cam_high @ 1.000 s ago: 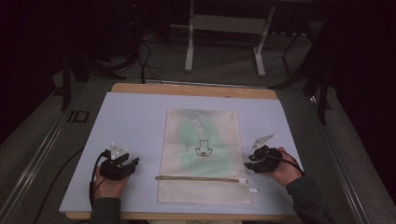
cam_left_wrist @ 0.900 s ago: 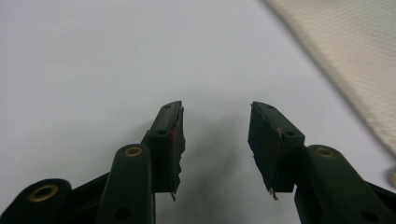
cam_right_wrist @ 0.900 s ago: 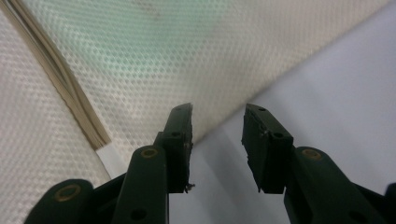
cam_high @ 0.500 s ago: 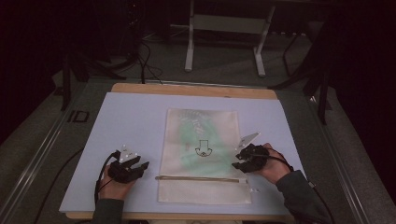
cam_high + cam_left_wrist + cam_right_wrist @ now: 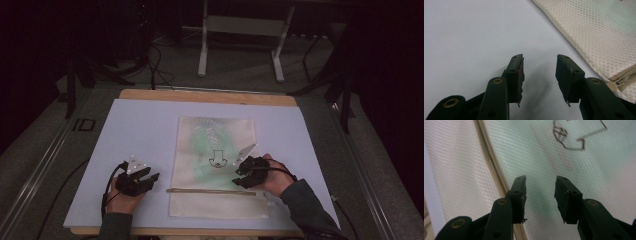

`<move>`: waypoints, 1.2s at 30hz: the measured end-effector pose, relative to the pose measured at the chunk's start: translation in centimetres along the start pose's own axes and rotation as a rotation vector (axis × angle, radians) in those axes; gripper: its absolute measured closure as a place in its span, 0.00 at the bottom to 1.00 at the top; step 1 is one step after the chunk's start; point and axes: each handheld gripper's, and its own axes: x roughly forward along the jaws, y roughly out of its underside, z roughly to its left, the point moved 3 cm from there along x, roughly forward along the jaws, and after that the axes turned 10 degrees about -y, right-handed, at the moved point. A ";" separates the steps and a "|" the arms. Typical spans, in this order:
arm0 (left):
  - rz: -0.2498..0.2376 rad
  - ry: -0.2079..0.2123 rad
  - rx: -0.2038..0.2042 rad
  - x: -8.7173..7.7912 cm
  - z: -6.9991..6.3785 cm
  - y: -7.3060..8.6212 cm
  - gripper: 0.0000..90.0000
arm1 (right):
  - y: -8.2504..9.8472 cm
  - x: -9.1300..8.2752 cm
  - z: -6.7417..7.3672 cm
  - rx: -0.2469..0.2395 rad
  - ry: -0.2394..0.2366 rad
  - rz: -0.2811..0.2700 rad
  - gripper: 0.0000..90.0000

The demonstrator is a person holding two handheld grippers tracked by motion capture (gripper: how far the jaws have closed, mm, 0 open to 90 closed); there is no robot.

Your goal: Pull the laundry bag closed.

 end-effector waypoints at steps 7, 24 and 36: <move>0.002 -0.012 -0.011 -0.2 0.0 0.0 0.62 | -1.9 0.8 1.1 -0.040 -0.028 -0.004 0.67; -0.017 0.029 -0.036 -0.6 -0.2 -0.2 0.63 | -5.9 4.3 3.4 -0.119 -0.095 0.025 0.61; -0.019 0.039 -0.035 -0.9 -0.3 -0.4 0.65 | -8.5 7.0 5.3 -0.179 -0.135 0.043 0.60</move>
